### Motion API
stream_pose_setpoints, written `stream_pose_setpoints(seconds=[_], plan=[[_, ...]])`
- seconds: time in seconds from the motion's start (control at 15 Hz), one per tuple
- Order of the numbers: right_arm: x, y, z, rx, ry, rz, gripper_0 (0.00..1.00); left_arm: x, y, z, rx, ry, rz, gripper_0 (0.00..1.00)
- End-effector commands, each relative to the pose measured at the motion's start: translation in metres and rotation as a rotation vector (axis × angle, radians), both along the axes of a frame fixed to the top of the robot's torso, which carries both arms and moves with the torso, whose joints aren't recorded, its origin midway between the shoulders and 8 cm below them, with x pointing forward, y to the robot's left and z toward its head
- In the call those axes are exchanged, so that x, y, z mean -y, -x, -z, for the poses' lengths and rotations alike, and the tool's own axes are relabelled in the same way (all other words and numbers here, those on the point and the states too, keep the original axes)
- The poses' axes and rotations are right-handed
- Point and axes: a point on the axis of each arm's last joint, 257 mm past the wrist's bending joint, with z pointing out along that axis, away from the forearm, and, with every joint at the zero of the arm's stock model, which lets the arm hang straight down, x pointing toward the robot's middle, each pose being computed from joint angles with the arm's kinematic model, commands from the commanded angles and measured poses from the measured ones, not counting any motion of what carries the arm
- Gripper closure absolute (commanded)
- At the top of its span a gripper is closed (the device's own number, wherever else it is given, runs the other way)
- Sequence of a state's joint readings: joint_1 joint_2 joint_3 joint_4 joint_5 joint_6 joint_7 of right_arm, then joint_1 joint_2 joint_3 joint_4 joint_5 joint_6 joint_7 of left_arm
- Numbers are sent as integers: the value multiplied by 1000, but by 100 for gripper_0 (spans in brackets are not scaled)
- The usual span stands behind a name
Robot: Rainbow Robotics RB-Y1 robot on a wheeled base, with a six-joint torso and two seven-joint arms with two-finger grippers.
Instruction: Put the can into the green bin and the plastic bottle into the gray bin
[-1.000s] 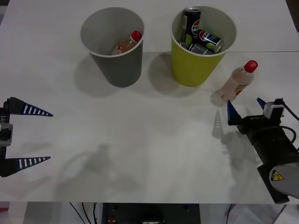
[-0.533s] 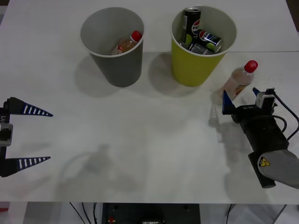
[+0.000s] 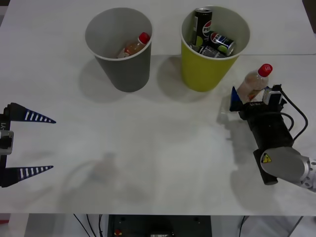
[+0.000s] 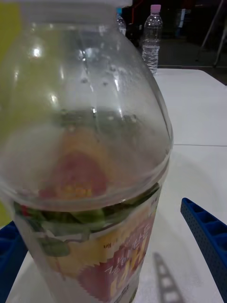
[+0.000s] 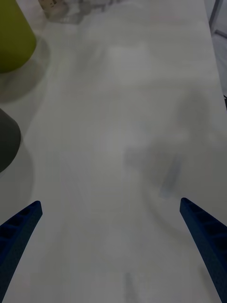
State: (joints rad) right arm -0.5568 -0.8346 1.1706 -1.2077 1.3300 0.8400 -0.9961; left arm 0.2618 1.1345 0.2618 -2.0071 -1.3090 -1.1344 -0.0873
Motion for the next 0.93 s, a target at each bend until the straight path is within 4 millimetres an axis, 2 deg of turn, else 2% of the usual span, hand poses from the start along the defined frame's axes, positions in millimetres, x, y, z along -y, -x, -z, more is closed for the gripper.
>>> stream_pose_setpoints(seconds=[0.07, 0.33, 0.4, 0.47, 0.53, 0.6, 0.93], plan=[[-1, -10, -2, 1, 11, 5, 0, 0, 0, 0, 0, 0, 0, 0], [0, -18, -3, 0, 22, 14, 0, 0, 0, 0, 0, 0, 0, 0], [0, -18, -3, 0, 25, 14, 27, 0, 0, 0, 0, 0, 0, 0], [0, -18, -3, -1, 27, 13, 65, 0, 0, 0, 0, 0, 0, 0], [0, -17, -2, -2, 28, 13, 93, 0, 0, 0, 0, 0, 0, 0], [-1, -18, -3, -1, 27, 12, 100, 0, 0, 0, 0, 0, 0, 0], [-1, -16, -2, -8, 29, 5, 100, 0, 0, 0, 0, 0, 0, 0]])
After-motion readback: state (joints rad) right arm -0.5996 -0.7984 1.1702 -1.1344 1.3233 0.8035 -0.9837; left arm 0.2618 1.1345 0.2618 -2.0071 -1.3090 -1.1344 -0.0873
